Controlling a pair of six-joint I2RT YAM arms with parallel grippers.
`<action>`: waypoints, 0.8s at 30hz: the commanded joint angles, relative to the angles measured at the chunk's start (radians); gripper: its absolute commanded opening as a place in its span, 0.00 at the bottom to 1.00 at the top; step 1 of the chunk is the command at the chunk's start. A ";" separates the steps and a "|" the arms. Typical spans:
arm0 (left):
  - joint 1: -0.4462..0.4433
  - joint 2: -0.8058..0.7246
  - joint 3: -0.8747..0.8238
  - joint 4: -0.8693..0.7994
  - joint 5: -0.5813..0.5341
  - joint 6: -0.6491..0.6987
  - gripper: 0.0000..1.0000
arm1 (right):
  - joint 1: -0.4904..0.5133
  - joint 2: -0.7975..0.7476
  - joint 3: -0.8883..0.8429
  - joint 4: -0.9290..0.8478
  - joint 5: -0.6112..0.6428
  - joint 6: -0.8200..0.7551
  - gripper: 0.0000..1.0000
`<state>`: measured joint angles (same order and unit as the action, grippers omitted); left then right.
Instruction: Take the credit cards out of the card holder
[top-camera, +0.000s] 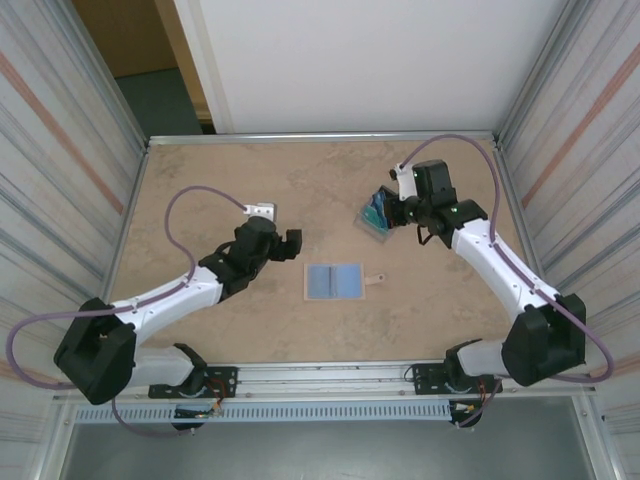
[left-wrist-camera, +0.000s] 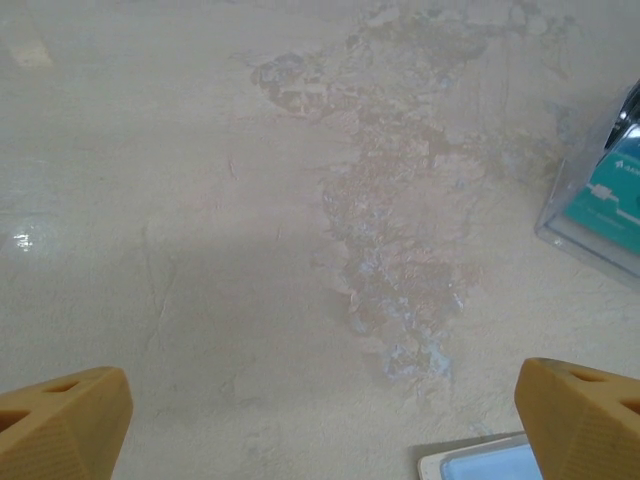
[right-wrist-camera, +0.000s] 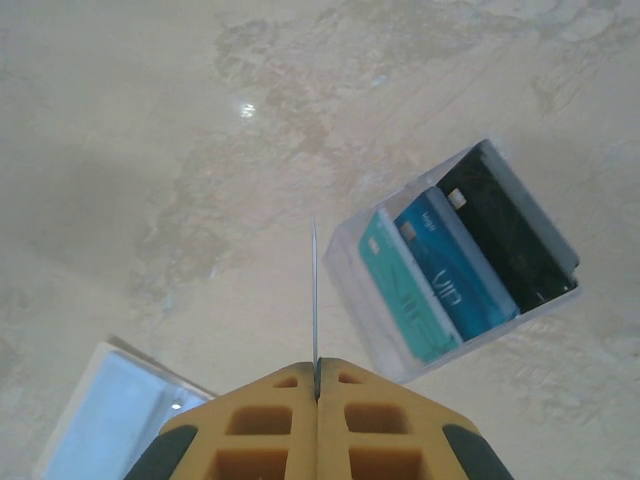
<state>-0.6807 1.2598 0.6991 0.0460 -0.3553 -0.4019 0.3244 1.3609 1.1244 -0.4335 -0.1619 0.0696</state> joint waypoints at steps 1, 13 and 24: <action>0.013 -0.038 -0.025 0.060 0.017 -0.025 0.99 | -0.045 0.067 0.065 -0.017 -0.041 -0.087 0.00; 0.047 -0.085 -0.087 0.115 0.060 -0.022 0.99 | -0.076 0.257 0.173 0.028 -0.020 -0.295 0.00; 0.078 -0.107 -0.107 0.120 0.083 -0.027 0.99 | -0.087 0.404 0.253 0.032 -0.021 -0.393 0.00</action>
<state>-0.6155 1.1851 0.6056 0.1368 -0.2802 -0.4171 0.2462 1.7393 1.3327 -0.4118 -0.1761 -0.2741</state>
